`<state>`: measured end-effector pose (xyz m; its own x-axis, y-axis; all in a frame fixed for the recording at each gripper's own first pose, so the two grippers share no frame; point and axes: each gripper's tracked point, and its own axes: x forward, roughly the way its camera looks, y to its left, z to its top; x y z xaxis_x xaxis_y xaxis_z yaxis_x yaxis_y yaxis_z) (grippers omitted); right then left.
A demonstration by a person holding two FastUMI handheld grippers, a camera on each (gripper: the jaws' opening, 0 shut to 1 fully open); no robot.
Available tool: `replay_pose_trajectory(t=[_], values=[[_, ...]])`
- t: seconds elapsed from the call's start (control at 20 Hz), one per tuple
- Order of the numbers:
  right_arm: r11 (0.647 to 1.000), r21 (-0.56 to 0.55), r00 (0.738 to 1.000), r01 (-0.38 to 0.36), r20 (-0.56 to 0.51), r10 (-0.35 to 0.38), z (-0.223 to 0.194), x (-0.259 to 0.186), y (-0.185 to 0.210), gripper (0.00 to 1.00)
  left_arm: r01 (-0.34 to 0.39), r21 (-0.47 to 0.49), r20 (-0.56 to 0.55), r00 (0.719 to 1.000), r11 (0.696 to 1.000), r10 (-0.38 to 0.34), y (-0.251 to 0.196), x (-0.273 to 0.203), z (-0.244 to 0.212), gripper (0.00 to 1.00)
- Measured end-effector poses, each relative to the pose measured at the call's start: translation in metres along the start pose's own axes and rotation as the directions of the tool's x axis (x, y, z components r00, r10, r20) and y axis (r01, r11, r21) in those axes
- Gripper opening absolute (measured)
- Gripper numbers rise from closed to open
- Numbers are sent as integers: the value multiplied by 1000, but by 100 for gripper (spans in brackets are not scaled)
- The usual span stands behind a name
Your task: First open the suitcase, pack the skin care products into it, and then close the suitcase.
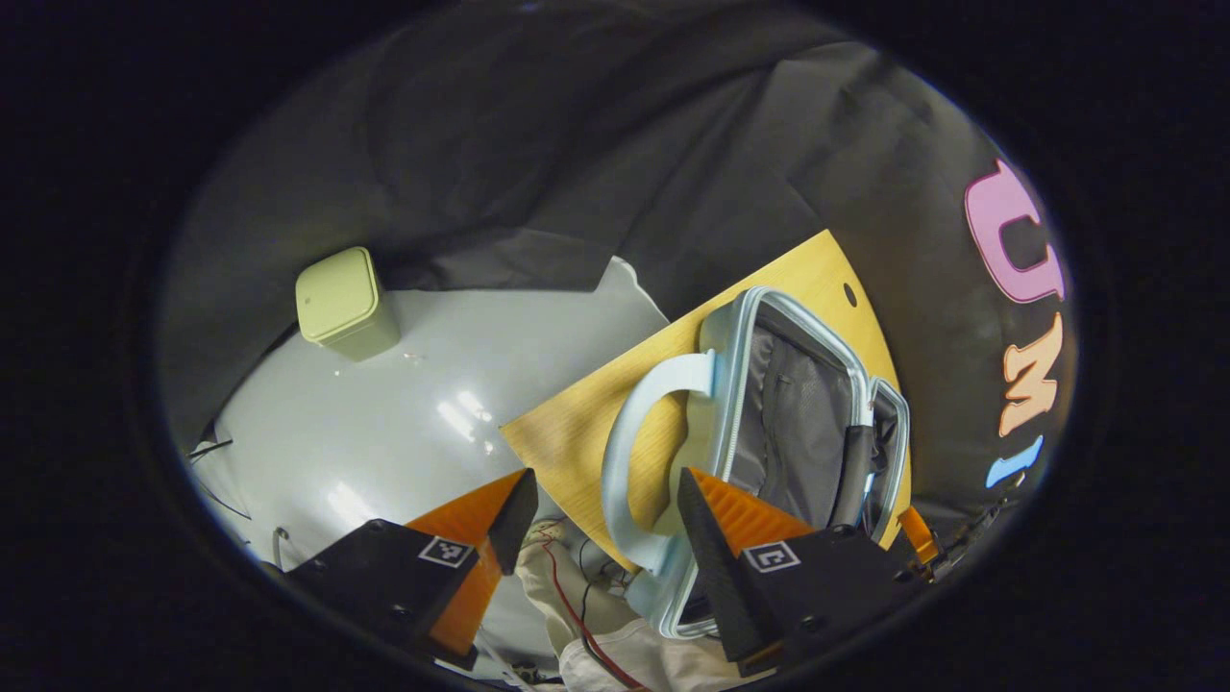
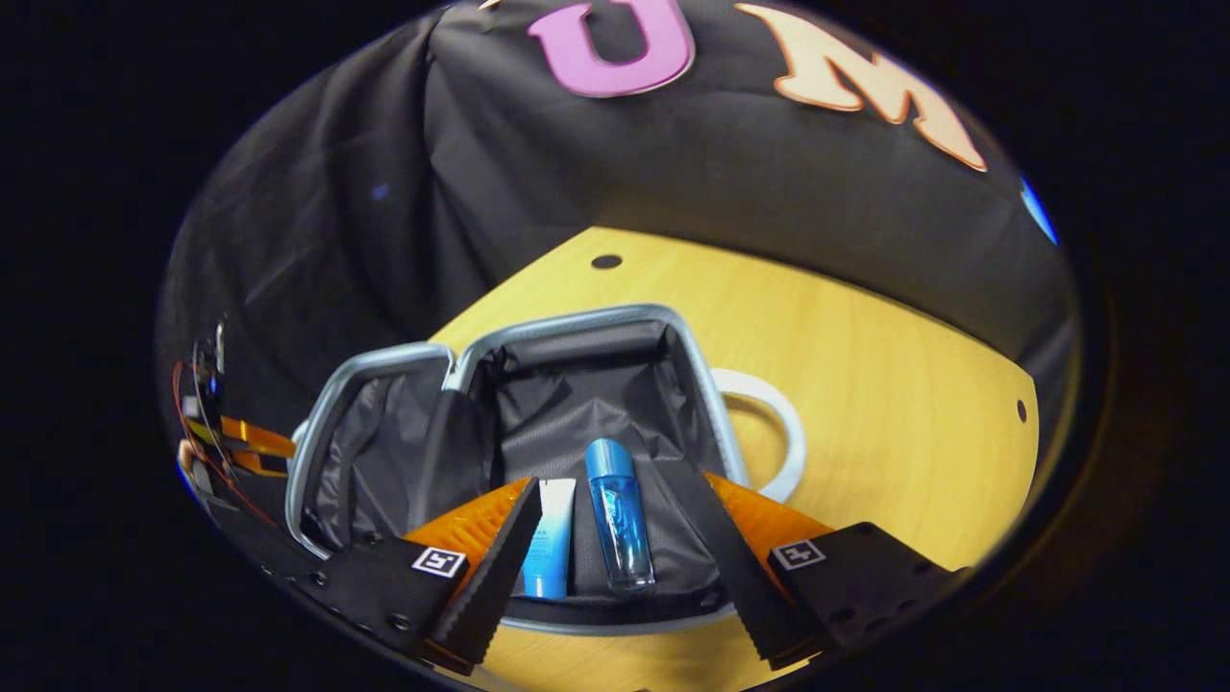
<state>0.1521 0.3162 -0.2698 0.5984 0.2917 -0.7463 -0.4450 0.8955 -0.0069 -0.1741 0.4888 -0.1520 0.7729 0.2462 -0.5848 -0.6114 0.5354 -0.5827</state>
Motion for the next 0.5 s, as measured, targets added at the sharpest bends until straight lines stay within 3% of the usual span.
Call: replay_pose_trajectory(t=[0.1,0.25,0.3,0.4,0.5], values=[[999,38,999,38,19,-39,4,-20,-19,96,22,-18,-27,999,1000,-22,-4,7,-2,82],[988,97,991,122,50,-127,6,-42,-54,99,79,-24,-62,995,997,-80,-18,16,-7,50],[983,125,988,136,57,-144,5,-47,-61,96,57,-5,-70,996,998,-57,-14,22,-7,42],[973,178,985,146,65,-160,1,-56,-70,99,-2,32,-67,998,999,4,3,26,-8,26],[965,205,983,162,57,-177,-5,-60,-76,99,26,31,-65,998,999,-24,-5,20,-6,8]])
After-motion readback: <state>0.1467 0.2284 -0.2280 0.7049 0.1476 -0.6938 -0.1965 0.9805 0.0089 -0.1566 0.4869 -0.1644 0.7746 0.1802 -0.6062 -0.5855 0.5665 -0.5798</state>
